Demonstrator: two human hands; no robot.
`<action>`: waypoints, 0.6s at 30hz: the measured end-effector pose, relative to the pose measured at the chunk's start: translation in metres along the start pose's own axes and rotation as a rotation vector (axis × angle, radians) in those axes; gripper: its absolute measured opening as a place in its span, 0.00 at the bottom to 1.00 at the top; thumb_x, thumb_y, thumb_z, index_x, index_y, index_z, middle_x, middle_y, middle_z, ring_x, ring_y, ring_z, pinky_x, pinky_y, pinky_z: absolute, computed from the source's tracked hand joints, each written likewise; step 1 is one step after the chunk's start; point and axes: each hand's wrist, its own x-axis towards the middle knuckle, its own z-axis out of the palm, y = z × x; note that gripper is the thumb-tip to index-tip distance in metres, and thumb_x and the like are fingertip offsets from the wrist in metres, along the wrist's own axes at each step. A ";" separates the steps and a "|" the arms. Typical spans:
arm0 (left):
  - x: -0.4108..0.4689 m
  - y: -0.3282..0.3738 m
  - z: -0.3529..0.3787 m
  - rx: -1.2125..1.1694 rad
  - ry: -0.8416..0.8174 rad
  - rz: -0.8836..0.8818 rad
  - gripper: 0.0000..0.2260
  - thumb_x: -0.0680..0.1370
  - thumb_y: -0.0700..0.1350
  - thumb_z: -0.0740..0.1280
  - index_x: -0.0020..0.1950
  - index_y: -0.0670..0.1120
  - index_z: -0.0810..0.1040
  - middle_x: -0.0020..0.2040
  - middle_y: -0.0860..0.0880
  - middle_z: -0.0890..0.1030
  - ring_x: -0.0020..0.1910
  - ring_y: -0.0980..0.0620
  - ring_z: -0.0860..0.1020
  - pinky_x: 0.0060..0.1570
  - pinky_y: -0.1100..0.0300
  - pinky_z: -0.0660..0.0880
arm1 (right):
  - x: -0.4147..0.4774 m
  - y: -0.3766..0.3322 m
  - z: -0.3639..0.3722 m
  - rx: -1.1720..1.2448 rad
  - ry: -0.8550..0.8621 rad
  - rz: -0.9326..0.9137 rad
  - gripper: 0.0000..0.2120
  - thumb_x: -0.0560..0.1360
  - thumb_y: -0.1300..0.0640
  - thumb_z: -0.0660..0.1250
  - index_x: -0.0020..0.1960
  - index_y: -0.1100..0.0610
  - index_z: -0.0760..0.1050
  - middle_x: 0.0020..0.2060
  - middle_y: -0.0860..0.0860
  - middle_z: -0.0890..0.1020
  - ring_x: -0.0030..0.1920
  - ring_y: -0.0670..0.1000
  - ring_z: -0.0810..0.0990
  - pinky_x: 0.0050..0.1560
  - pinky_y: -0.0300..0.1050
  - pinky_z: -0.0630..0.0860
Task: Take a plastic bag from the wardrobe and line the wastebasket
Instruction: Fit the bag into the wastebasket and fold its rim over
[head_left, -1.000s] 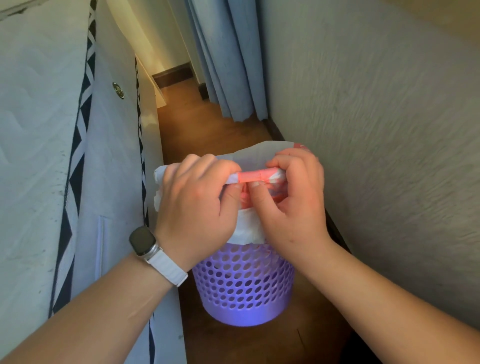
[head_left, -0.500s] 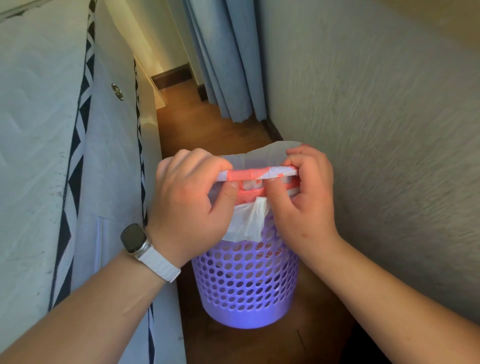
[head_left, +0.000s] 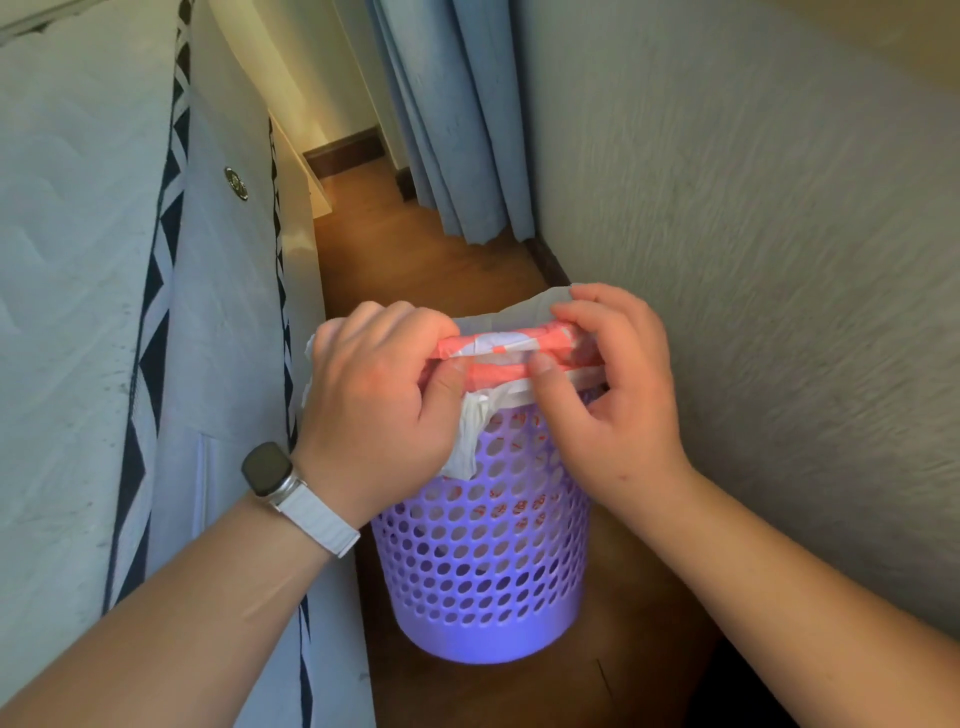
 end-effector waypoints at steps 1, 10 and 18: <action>0.001 -0.001 -0.001 -0.011 0.004 -0.004 0.05 0.76 0.48 0.63 0.42 0.47 0.74 0.36 0.57 0.68 0.39 0.49 0.69 0.43 0.54 0.62 | 0.002 0.004 -0.002 0.020 -0.005 0.023 0.17 0.74 0.51 0.65 0.58 0.60 0.77 0.61 0.53 0.74 0.63 0.52 0.73 0.67 0.47 0.68; 0.002 -0.002 -0.001 -0.107 0.015 0.016 0.08 0.77 0.49 0.61 0.43 0.46 0.76 0.39 0.56 0.71 0.40 0.53 0.68 0.46 0.55 0.63 | 0.005 0.009 -0.004 0.022 0.062 -0.031 0.10 0.75 0.55 0.64 0.49 0.61 0.75 0.52 0.50 0.74 0.55 0.55 0.75 0.58 0.55 0.70; -0.005 0.013 0.003 -0.018 -0.027 0.122 0.10 0.77 0.48 0.63 0.53 0.46 0.80 0.44 0.50 0.81 0.45 0.45 0.78 0.47 0.49 0.70 | -0.004 -0.011 0.007 -0.087 0.038 -0.069 0.10 0.74 0.54 0.67 0.48 0.61 0.76 0.47 0.54 0.77 0.51 0.55 0.74 0.55 0.57 0.70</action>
